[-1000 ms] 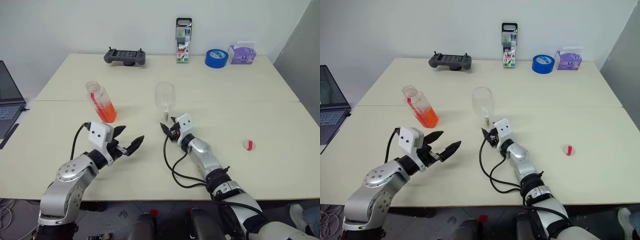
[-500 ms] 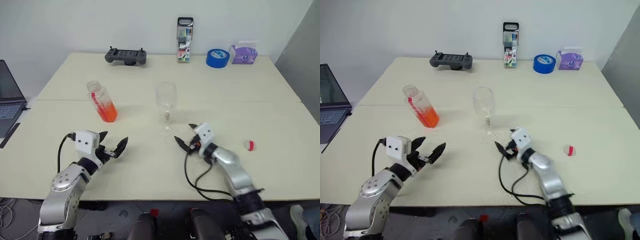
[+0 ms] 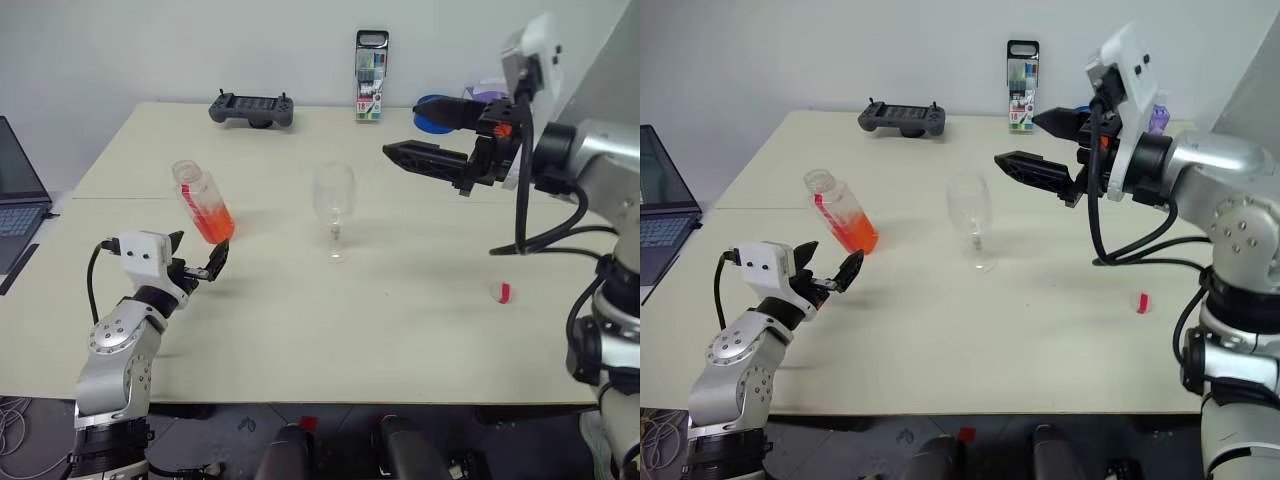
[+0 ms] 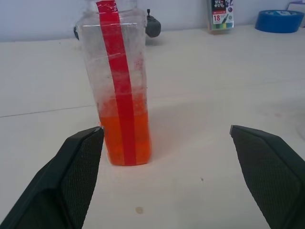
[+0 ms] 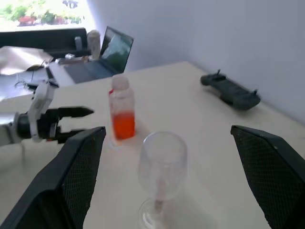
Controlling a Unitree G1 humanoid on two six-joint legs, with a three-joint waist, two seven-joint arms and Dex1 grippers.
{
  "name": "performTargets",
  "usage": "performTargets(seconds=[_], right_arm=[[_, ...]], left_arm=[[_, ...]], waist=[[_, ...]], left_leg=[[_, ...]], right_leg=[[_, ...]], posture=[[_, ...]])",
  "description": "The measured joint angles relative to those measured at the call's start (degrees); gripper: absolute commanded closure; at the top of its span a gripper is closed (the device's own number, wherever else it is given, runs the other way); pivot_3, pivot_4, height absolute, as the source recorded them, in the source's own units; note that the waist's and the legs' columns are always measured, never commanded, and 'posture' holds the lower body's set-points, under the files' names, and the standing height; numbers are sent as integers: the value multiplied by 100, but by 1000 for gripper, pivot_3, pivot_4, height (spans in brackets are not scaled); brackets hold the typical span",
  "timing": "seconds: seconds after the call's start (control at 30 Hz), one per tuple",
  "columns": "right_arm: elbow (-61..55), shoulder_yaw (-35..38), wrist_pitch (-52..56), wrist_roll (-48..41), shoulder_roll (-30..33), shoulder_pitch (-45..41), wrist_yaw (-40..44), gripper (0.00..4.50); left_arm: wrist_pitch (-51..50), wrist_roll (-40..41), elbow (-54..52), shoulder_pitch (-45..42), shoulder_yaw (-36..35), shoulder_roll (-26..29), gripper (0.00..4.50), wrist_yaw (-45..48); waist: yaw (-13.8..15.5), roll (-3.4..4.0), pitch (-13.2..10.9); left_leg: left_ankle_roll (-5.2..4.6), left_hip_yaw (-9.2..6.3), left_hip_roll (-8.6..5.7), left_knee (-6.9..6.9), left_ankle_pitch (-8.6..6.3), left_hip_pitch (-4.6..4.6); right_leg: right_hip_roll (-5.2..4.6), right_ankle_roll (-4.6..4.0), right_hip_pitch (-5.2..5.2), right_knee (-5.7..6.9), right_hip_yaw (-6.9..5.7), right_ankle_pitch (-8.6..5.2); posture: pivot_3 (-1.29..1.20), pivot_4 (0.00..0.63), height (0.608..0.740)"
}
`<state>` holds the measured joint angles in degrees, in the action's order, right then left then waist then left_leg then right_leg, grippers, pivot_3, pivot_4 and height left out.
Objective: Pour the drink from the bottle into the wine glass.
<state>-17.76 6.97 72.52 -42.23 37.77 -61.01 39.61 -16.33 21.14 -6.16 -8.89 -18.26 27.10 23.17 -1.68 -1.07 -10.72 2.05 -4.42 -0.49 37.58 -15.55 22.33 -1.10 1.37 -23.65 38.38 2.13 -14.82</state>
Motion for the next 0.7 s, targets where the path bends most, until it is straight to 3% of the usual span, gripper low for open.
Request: performTargets(seconds=[0.33,0.7], right_arm=[[228,-341,291,-203,-23,-301,43,25],[168,-417,201,-229,-5,-259,35,25]], left_arm=[[-205,-121,0,-568,44,258,0,-13],[-212,-141,413,-999,26,185,0,-303]], waist=[[4,0,0],[4,0,0]], left_leg=[[0,-6,0,16,0,58],[0,-1,1,19,0,58]], right_leg=[[-1,11,-37,-23,-7,10],[0,12,-42,-16,-5,11]], posture=[[0,150,740],[0,150,740]])
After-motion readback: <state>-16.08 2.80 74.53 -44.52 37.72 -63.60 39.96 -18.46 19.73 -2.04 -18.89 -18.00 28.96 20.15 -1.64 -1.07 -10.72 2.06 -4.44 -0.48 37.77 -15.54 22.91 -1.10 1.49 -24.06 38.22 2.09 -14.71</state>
